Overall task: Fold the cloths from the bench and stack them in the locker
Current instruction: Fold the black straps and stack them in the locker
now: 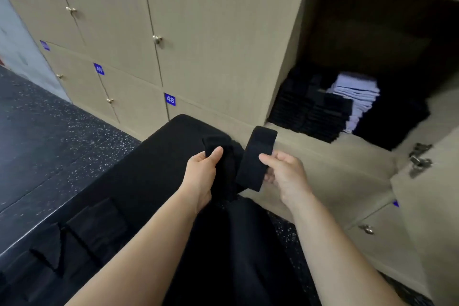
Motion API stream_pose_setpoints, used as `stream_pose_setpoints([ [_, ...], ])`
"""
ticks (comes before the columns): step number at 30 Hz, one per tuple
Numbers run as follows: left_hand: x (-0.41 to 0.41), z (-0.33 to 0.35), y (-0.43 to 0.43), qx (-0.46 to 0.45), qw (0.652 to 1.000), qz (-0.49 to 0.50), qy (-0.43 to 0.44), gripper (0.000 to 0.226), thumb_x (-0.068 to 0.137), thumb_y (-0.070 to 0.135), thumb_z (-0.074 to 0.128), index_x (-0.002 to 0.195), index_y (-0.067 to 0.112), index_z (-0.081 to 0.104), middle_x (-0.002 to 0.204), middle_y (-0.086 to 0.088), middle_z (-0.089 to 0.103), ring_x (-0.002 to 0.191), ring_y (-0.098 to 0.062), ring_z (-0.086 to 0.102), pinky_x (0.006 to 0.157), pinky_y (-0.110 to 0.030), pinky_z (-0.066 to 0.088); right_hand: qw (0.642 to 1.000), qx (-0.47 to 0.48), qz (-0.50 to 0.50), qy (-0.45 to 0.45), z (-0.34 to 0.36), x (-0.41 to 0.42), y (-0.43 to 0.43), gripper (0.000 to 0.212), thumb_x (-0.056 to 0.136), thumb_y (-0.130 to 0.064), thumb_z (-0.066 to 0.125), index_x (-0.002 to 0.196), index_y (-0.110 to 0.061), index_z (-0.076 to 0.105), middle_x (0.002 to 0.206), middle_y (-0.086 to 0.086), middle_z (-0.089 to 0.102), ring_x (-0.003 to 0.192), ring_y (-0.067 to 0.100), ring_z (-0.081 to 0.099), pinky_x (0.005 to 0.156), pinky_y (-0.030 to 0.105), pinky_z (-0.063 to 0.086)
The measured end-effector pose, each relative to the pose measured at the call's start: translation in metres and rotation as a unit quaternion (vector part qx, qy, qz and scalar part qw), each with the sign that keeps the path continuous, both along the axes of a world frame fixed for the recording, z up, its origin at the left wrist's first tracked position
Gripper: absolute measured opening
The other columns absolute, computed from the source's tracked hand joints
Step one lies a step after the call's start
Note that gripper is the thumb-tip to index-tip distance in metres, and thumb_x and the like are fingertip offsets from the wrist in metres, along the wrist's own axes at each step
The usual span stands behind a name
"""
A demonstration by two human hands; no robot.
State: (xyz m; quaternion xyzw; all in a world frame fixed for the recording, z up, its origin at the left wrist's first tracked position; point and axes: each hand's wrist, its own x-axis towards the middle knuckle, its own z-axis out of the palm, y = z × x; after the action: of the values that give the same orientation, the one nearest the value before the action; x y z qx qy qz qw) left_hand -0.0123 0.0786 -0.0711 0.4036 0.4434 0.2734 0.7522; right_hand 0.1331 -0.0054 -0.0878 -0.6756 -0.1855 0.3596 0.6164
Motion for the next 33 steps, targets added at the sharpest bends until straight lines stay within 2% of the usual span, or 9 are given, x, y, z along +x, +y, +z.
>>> stream_pose_setpoints([
  [3, 0.043, 0.006, -0.015, 0.002, 1.000, -0.026, 0.004, 0.021, 0.098, 0.021, 0.058, 0.096, 0.005, 0.070, 0.091, -0.018, 0.075, 0.079, -0.034, 0.073, 0.065, -0.048, 0.059, 0.999, 0.017, -0.047, 0.003, 0.006, 0.035, -0.031, 0.021, 0.085, -0.007, 0.066, 0.068, -0.014, 0.057, 0.078, 0.008, 0.067, 0.072, 0.021, 0.057, 0.062, 0.029, 0.047],
  [7, 0.093, 0.008, -0.034, 0.015, 0.997, -0.068, 0.022, 0.021, 0.098, 0.023, 0.059, 0.099, 0.006, 0.070, 0.091, -0.014, 0.076, 0.086, -0.033, 0.072, 0.081, -0.055, 0.058, 0.994, 0.031, -0.104, 0.021, 0.007, 0.075, -0.065, 0.015, 0.086, -0.005, 0.065, 0.073, -0.010, 0.061, 0.080, 0.009, 0.068, 0.072, 0.020, 0.059, 0.064, 0.029, 0.049],
  [10, 0.121, 0.007, -0.045, 0.020, 0.995, -0.090, 0.038, 0.020, 0.097, 0.024, 0.059, 0.101, 0.007, 0.069, 0.092, -0.013, 0.076, 0.087, -0.033, 0.072, 0.082, -0.055, 0.057, 0.985, 0.025, -0.168, 0.021, -0.002, 0.101, -0.087, 0.021, 0.085, -0.005, 0.067, 0.068, -0.013, 0.057, 0.075, 0.006, 0.064, 0.064, 0.014, 0.057, 0.054, 0.020, 0.049],
  [13, 0.141, 0.002, -0.050, 0.031, 0.993, -0.102, 0.050, 0.020, 0.096, 0.025, 0.061, 0.100, 0.007, 0.069, 0.091, -0.013, 0.075, 0.087, -0.033, 0.071, 0.085, -0.053, 0.056, 0.976, -0.004, -0.219, -0.005, -0.016, 0.122, -0.099, 0.029, 0.085, -0.005, 0.069, 0.063, -0.013, 0.050, 0.066, 0.006, 0.051, 0.056, 0.013, 0.047, 0.048, 0.019, 0.043],
  [16, 0.154, -0.001, -0.050, 0.039, 0.992, -0.105, 0.062, 0.019, 0.095, 0.025, 0.062, 0.099, 0.008, 0.068, 0.092, -0.013, 0.074, 0.087, -0.032, 0.071, 0.082, -0.050, 0.057, 0.970, -0.034, -0.237, -0.044, -0.029, 0.142, -0.102, 0.040, 0.083, -0.006, 0.070, 0.052, -0.019, 0.047, 0.057, 0.001, 0.045, 0.059, 0.015, 0.043, 0.058, 0.029, 0.040],
  [22, 0.172, -0.008, -0.037, 0.039, 0.991, -0.110, 0.072, 0.017, 0.095, 0.026, 0.062, 0.100, 0.011, 0.068, 0.092, -0.012, 0.073, 0.086, -0.034, 0.070, 0.071, -0.048, 0.058, 0.950, -0.075, -0.263, -0.151, -0.026, 0.189, -0.099, 0.026, 0.082, -0.006, 0.069, 0.060, -0.004, 0.054, 0.059, -0.001, 0.047, 0.060, 0.015, 0.039, 0.060, 0.027, 0.033],
  [28, 0.188, -0.015, -0.029, 0.023, 0.991, -0.114, 0.074, 0.020, 0.093, 0.027, 0.065, 0.105, 0.010, 0.067, 0.096, -0.014, 0.073, 0.087, -0.036, 0.070, 0.071, -0.050, 0.058, 0.870, -0.192, -0.299, -0.342, -0.019, 0.236, -0.089, 0.038, 0.083, -0.013, 0.063, 0.052, -0.014, 0.042, 0.051, -0.001, 0.044, 0.057, 0.023, 0.042, 0.049, 0.030, 0.030],
  [31, 0.196, -0.019, -0.024, 0.013, 0.991, -0.116, 0.068, 0.023, 0.093, 0.028, 0.065, 0.107, 0.010, 0.067, 0.099, -0.015, 0.074, 0.088, -0.036, 0.070, 0.071, -0.048, 0.058, 0.828, -0.247, -0.289, -0.411, -0.019, 0.252, -0.084, 0.013, 0.089, -0.017, 0.059, 0.085, -0.015, 0.072, 0.080, 0.008, 0.069, 0.077, 0.030, 0.062, 0.063, 0.033, 0.049],
  [33, 0.199, -0.021, -0.021, 0.010, 0.991, -0.119, 0.060, 0.023, 0.093, 0.027, 0.065, 0.107, 0.009, 0.068, 0.099, -0.015, 0.074, 0.089, -0.035, 0.071, 0.071, -0.047, 0.057, 0.798, -0.281, -0.269, -0.460, -0.025, 0.265, -0.081, 0.021, 0.091, -0.015, 0.056, 0.103, -0.016, 0.073, 0.095, 0.008, 0.070, 0.089, 0.032, 0.062, 0.063, 0.031, 0.044],
])
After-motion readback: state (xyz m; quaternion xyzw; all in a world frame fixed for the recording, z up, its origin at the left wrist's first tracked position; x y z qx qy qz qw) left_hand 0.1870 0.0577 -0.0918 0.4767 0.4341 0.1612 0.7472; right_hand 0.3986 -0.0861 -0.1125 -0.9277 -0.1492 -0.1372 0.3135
